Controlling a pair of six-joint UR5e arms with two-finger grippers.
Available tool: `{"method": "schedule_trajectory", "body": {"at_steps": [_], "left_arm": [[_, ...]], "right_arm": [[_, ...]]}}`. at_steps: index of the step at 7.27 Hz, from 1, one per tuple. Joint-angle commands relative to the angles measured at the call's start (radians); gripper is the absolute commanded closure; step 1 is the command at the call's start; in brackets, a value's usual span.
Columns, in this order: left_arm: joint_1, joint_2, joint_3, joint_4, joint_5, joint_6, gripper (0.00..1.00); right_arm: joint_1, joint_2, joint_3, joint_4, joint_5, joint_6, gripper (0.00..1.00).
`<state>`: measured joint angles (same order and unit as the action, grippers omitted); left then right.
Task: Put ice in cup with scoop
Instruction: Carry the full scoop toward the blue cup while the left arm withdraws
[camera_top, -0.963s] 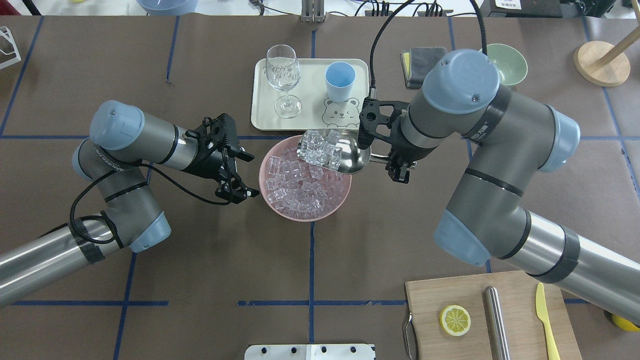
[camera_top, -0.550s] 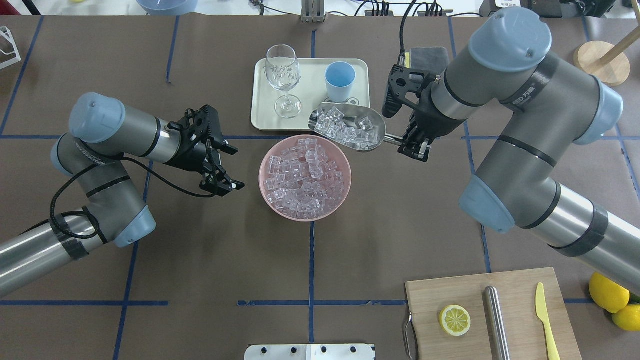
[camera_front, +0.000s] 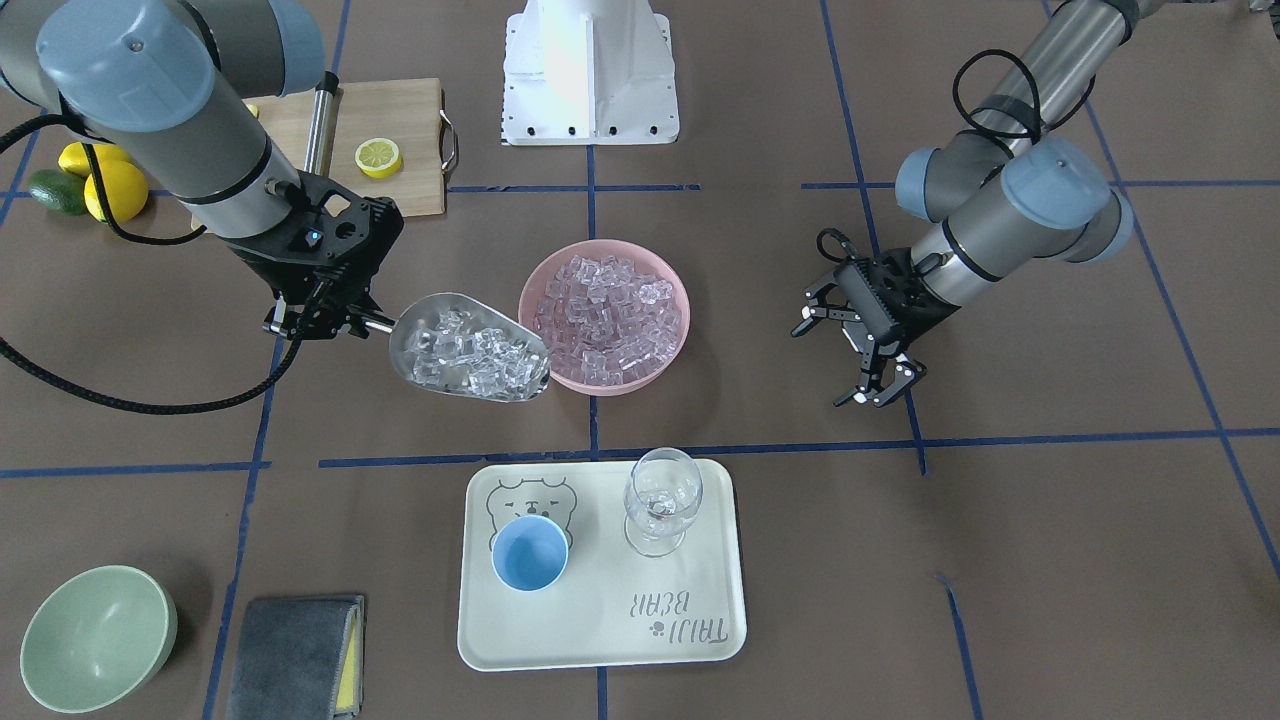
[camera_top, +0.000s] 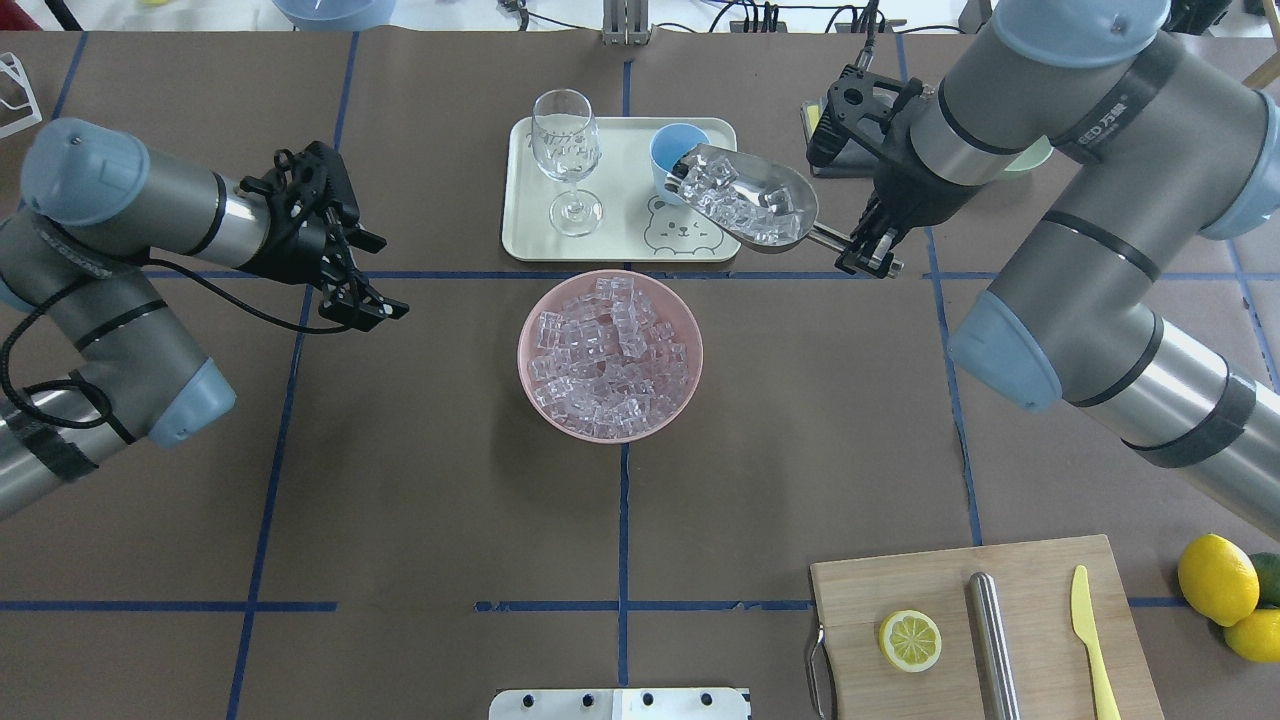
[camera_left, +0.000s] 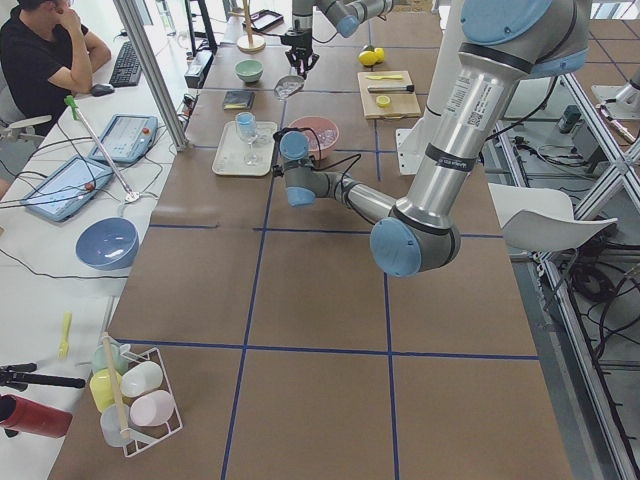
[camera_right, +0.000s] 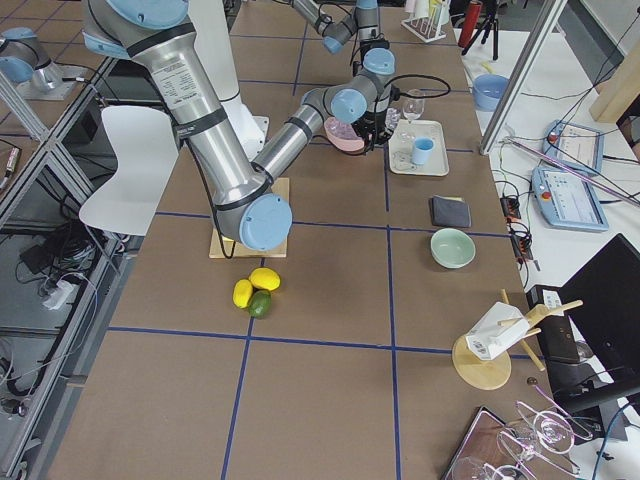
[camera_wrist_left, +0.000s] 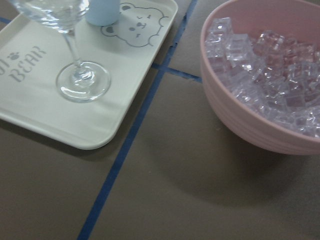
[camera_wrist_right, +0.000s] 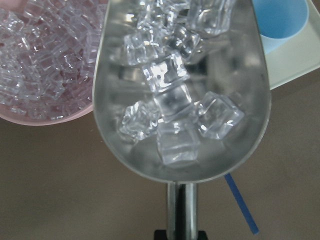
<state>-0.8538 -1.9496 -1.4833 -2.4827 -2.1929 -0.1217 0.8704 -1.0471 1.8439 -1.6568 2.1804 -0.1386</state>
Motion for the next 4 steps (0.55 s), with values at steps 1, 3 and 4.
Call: {"method": "schedule_trajectory", "body": {"at_steps": [1,3,4], "left_arm": [[-0.130,0.072,-0.021,0.048,-0.103,-0.001,0.00],[-0.276,0.133,-0.049,0.088,-0.166,-0.001,0.00],[-0.331,0.171,-0.075,0.105,-0.166,0.002,0.00]], "right_arm": [[0.019,0.031,-0.024,-0.079,-0.008,0.046,1.00],[0.021,0.103,-0.080,-0.165,-0.022,0.050,1.00],[0.024,0.110,-0.100,-0.164,-0.022,0.071,1.00]]}}
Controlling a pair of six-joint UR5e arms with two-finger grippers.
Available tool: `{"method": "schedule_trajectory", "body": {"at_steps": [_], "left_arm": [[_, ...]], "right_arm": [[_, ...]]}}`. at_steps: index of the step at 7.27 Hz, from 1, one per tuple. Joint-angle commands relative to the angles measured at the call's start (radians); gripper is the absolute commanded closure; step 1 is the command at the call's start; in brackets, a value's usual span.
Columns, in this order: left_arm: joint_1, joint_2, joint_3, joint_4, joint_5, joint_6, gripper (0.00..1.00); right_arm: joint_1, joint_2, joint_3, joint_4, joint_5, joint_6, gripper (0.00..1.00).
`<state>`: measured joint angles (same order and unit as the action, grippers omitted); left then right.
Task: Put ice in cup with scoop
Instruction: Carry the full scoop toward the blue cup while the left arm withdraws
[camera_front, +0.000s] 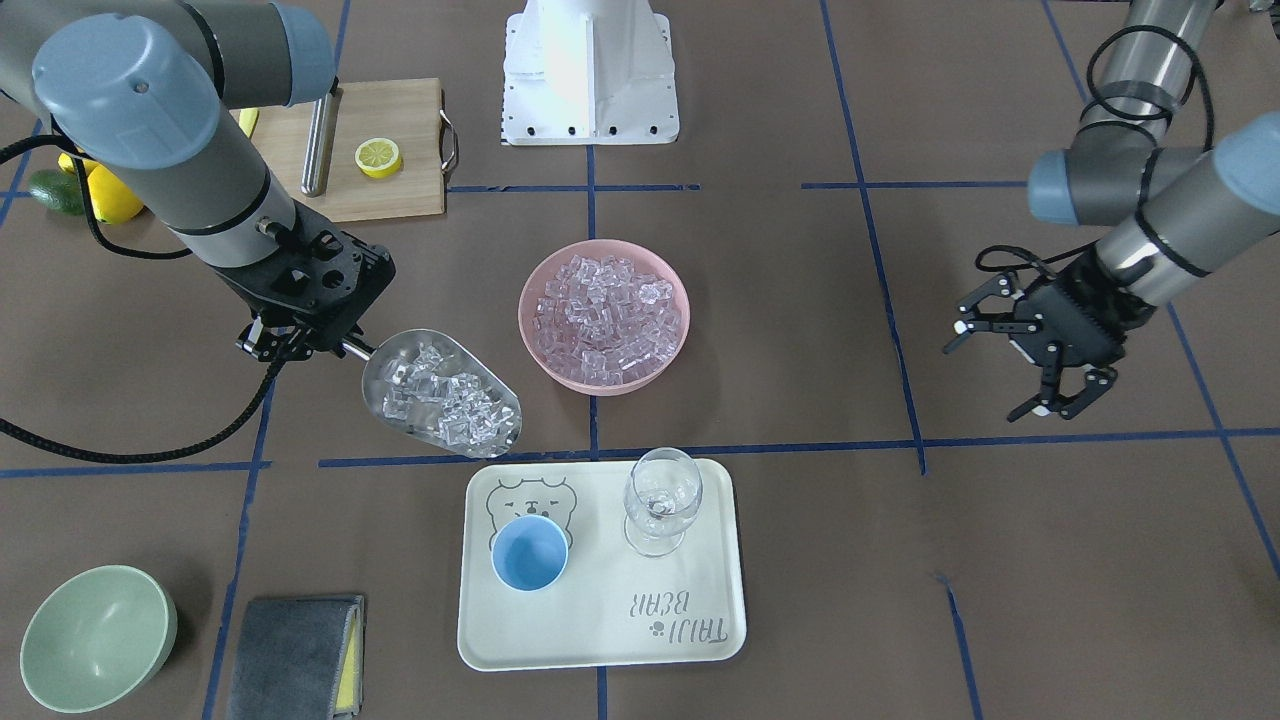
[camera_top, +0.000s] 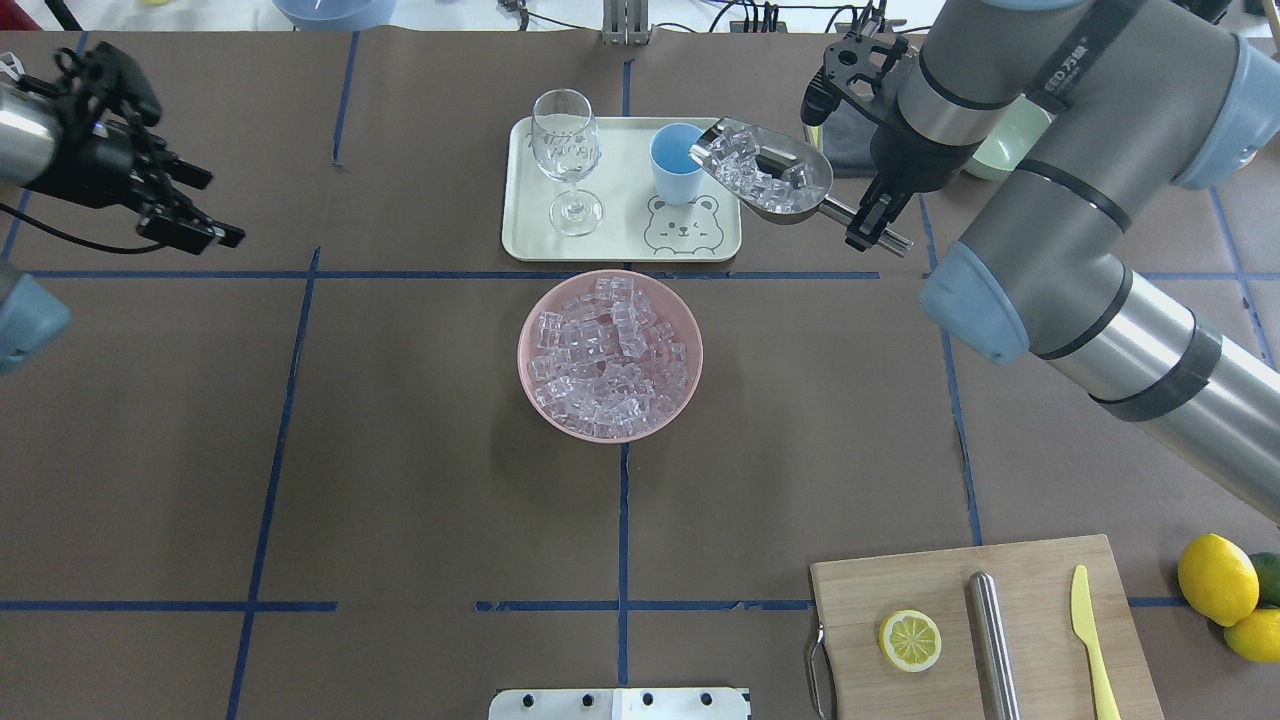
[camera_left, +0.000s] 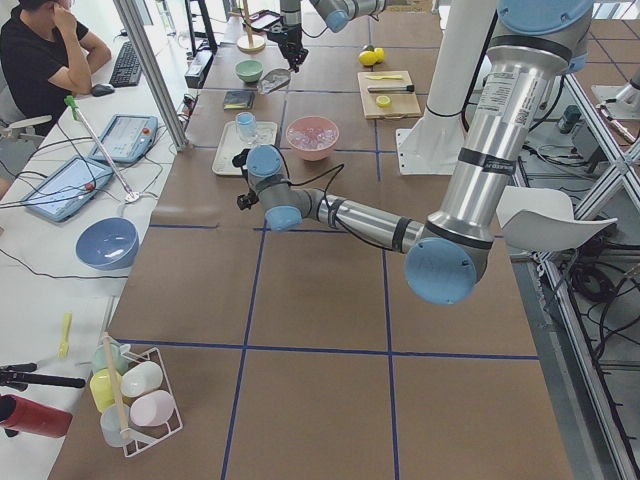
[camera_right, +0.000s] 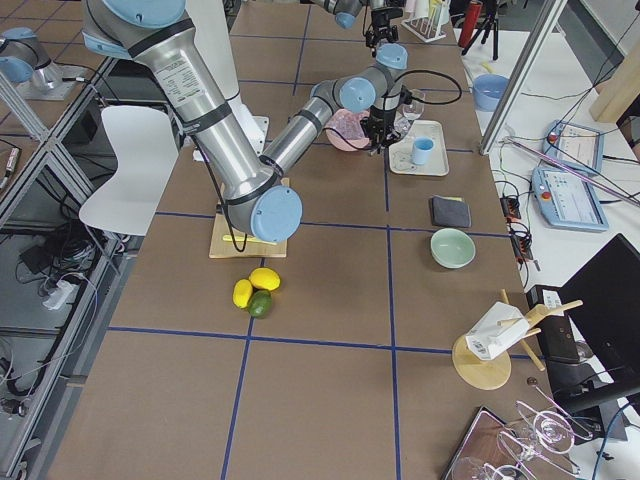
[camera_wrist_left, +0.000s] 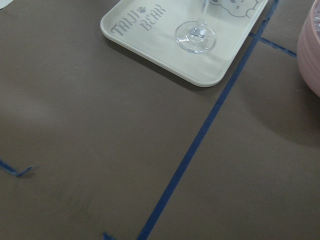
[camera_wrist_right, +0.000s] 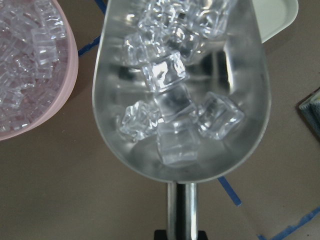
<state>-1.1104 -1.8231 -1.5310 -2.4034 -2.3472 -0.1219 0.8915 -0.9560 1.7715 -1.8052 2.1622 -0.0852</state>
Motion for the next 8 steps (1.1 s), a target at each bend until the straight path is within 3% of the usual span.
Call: {"method": "schedule_trajectory", "body": {"at_steps": [1,3,5,7,8], "left_arm": [[-0.124,0.077,-0.062,0.029,-0.012,0.005,0.00],[-0.175,0.126,-0.081,0.094,-0.014,0.005,0.00],[-0.230,0.188,-0.090,0.276,-0.012,0.005,0.00],[-0.255,0.197,-0.089,0.283,-0.012,0.005,0.00],[-0.255,0.199,-0.089,0.283,-0.012,0.005,0.00]], "right_arm": [[0.003,0.060,-0.079,-0.011,-0.002,0.078,1.00],[0.003,0.089,-0.147,-0.011,-0.002,0.122,1.00],[0.003,0.092,-0.171,-0.019,-0.002,0.147,1.00],[0.001,0.102,-0.178,-0.063,-0.001,0.147,1.00],[0.000,0.167,-0.226,-0.130,-0.001,0.147,1.00]]}}
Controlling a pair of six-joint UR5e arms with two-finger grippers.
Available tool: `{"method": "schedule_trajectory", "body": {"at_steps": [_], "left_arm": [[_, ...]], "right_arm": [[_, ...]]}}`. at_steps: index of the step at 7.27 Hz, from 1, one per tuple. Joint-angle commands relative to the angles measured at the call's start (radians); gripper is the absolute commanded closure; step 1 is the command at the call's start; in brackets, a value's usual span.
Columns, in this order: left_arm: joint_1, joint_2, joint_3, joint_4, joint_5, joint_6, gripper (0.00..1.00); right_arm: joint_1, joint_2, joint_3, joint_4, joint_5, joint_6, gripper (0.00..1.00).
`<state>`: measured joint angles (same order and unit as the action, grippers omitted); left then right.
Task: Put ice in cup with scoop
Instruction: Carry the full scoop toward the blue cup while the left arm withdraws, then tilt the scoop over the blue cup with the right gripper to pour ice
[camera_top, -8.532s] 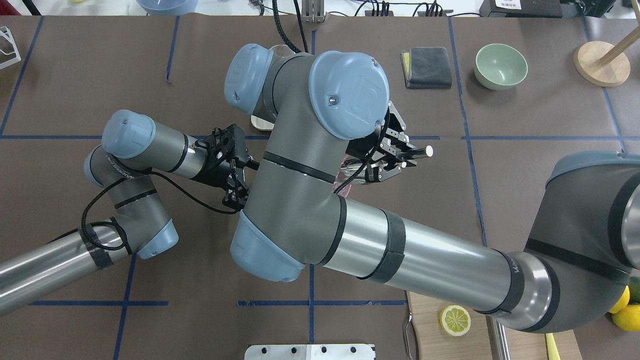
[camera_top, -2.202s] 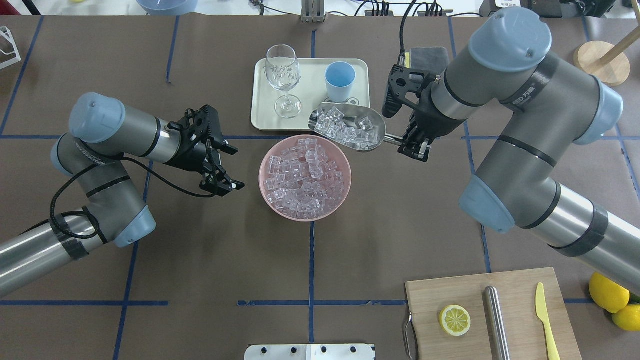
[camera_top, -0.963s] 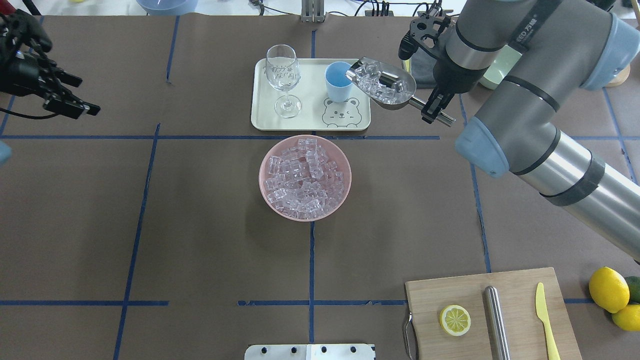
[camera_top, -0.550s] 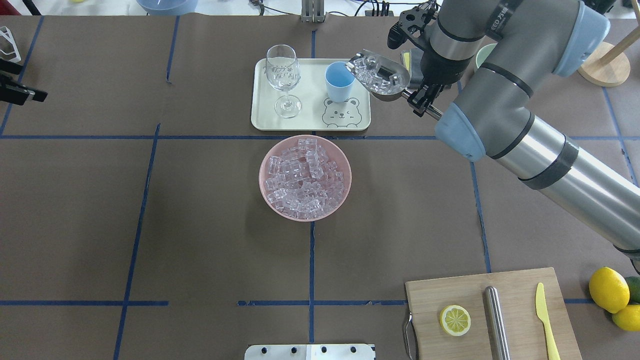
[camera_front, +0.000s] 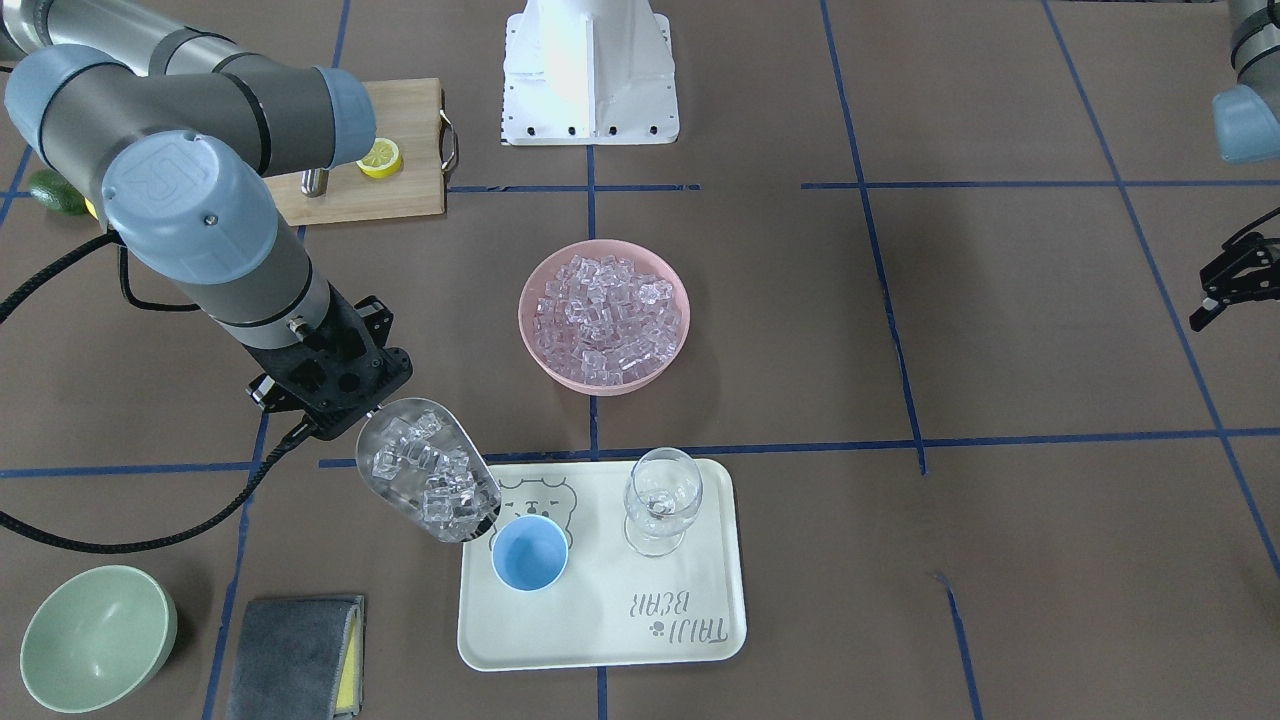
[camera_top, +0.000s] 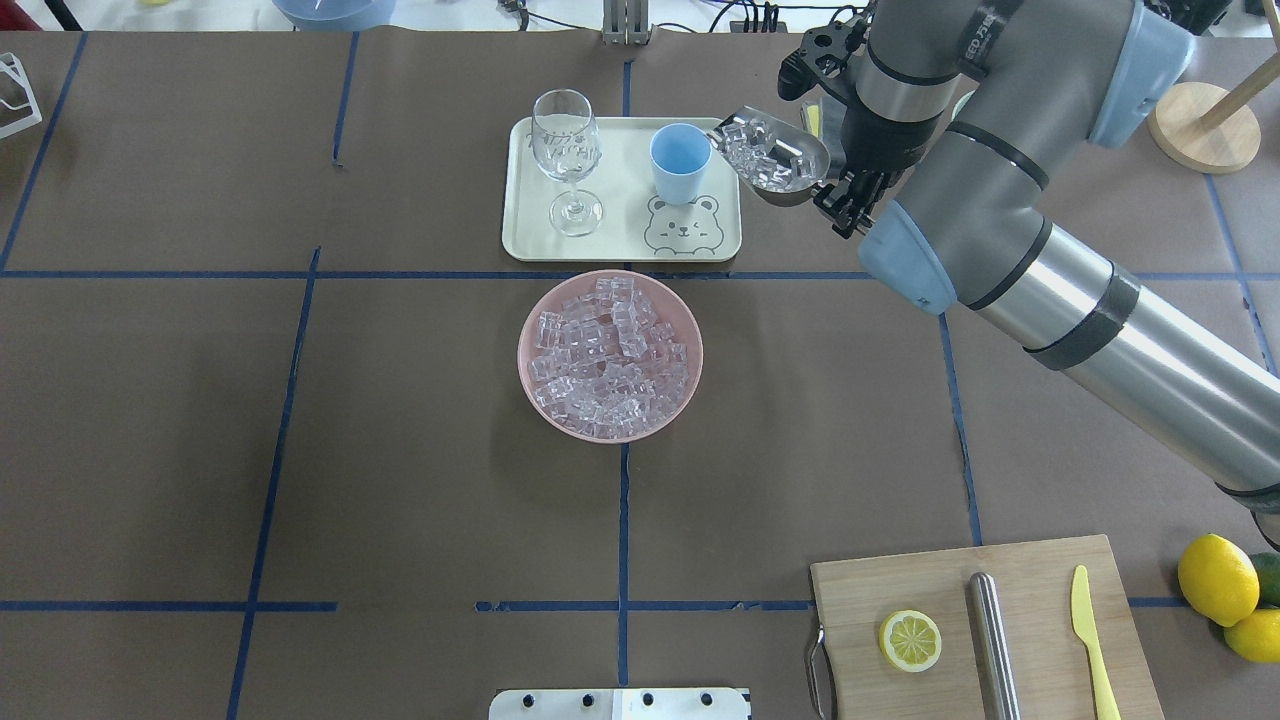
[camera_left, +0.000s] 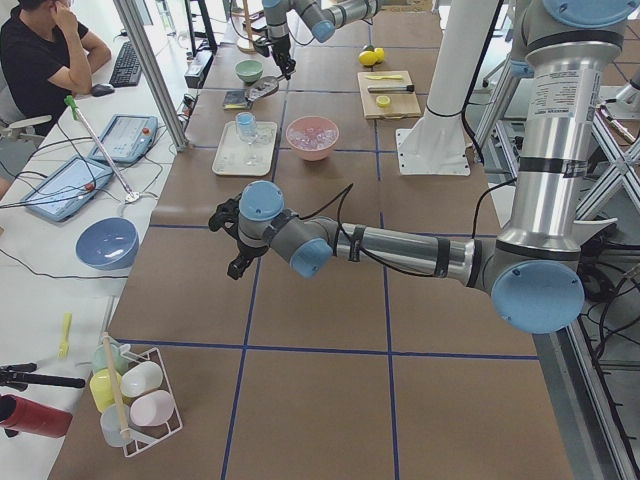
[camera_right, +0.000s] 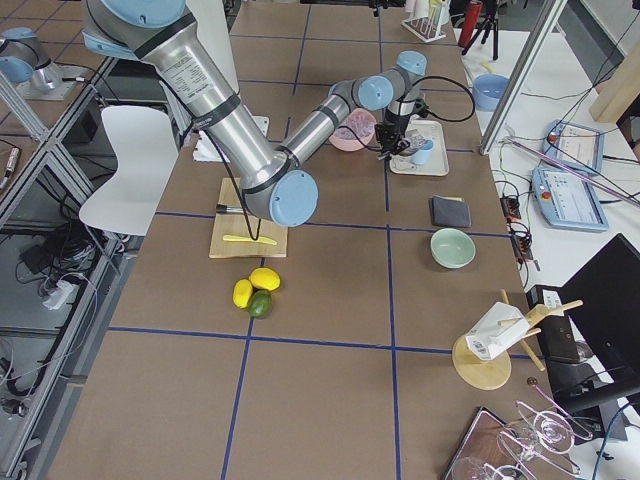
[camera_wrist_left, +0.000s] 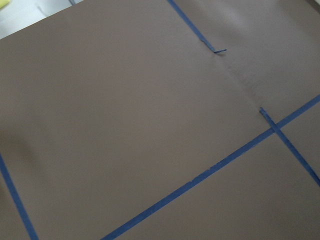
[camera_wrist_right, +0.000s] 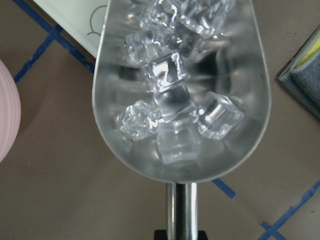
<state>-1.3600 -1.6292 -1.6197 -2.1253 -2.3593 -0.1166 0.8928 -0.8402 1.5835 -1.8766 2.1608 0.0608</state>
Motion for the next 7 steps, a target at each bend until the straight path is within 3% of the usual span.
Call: {"method": "schedule_trajectory", "body": {"at_steps": [1,4,6,7], "left_arm": [[-0.005,0.005,-0.003,0.005,0.000,0.000,0.00],[-0.005,0.003,-0.006,0.005,-0.002,0.000,0.00],[-0.005,0.005,-0.012,0.004,-0.002,0.000,0.00],[-0.005,0.003,-0.014,0.002,-0.002,0.000,0.00]], "right_arm": [[-0.009,0.123,-0.089,-0.132,-0.001,-0.001,1.00],[-0.034,0.196,-0.111,-0.298,-0.003,-0.003,1.00],[-0.043,0.321,-0.239,-0.415,-0.019,-0.015,1.00],[-0.041,0.341,-0.270,-0.417,-0.024,-0.016,1.00]]}}
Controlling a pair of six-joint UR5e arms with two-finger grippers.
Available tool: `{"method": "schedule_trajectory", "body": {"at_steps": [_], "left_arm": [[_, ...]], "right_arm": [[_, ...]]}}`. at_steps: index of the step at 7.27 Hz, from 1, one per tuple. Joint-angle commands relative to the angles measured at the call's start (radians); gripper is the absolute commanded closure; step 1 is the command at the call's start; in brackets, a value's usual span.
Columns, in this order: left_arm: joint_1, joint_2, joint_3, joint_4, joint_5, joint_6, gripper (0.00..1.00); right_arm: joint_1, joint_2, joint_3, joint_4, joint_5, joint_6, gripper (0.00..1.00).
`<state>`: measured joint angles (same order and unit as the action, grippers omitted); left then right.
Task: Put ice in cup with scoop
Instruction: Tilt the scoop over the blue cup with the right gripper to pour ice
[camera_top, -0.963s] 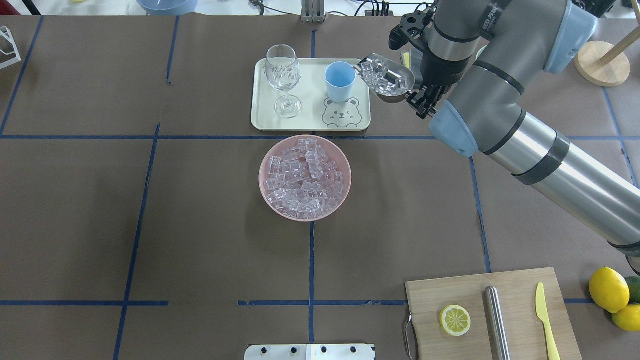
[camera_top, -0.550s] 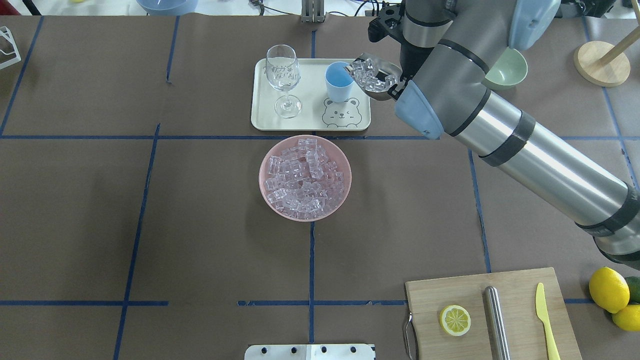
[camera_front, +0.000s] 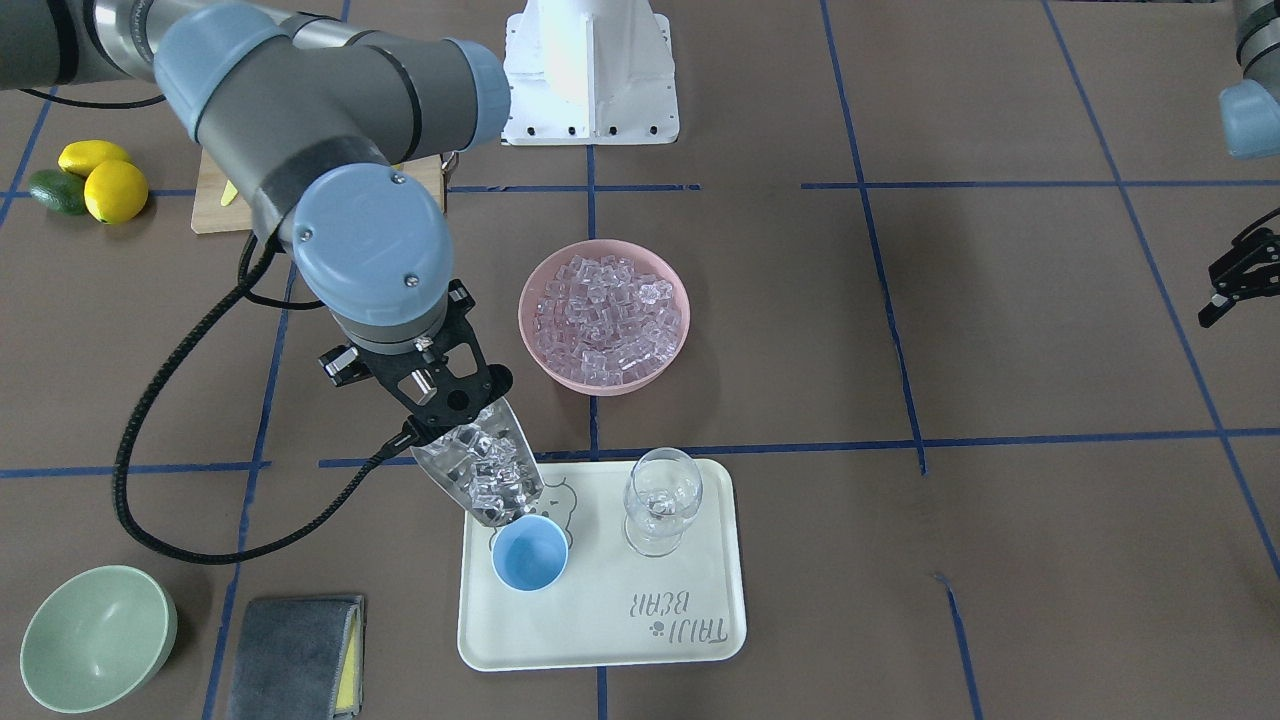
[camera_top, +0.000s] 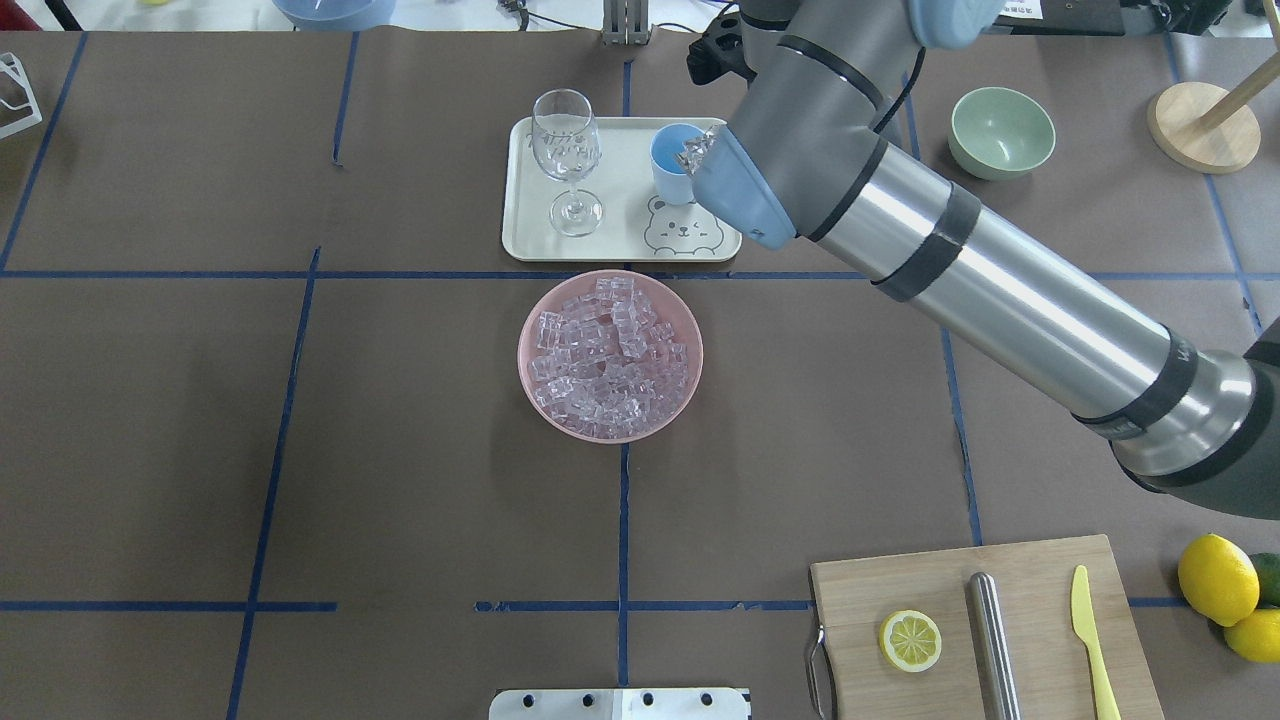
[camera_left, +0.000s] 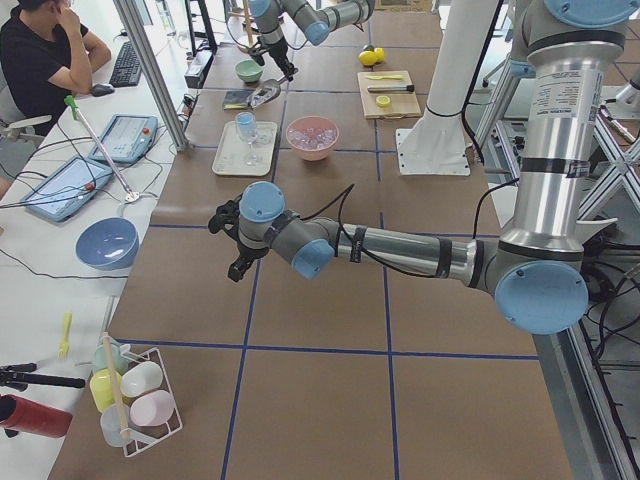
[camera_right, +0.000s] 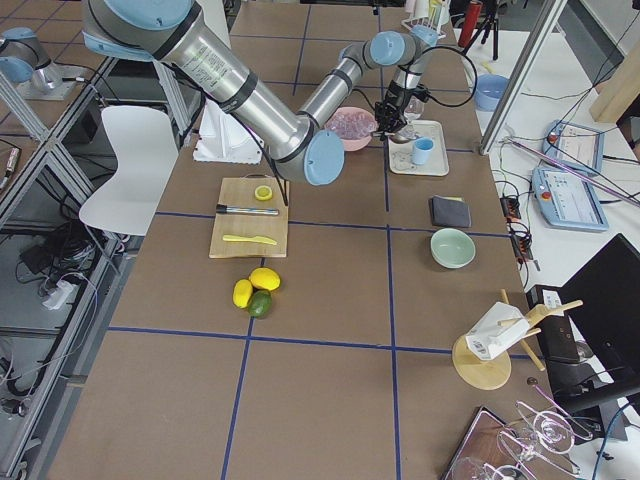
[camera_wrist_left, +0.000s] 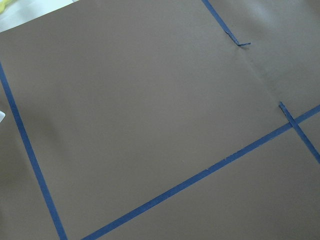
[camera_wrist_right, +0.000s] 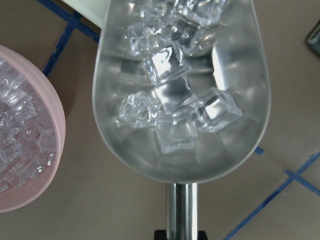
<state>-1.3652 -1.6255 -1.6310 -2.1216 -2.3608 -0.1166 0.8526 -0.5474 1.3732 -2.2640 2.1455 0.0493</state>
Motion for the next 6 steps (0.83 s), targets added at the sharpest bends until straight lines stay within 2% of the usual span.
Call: {"method": "schedule_trajectory", "body": {"at_steps": [1,6], "left_arm": [[0.000,-0.001,-0.001,0.000,0.000,0.000,0.00],[0.002,-0.002,-0.004,-0.001,0.000,0.000,0.00]], "right_arm": [[-0.001,0.046,-0.062,-0.037,-0.009,-0.005,1.00],[0.000,0.055,-0.062,-0.106,-0.009,-0.005,1.00]]}}
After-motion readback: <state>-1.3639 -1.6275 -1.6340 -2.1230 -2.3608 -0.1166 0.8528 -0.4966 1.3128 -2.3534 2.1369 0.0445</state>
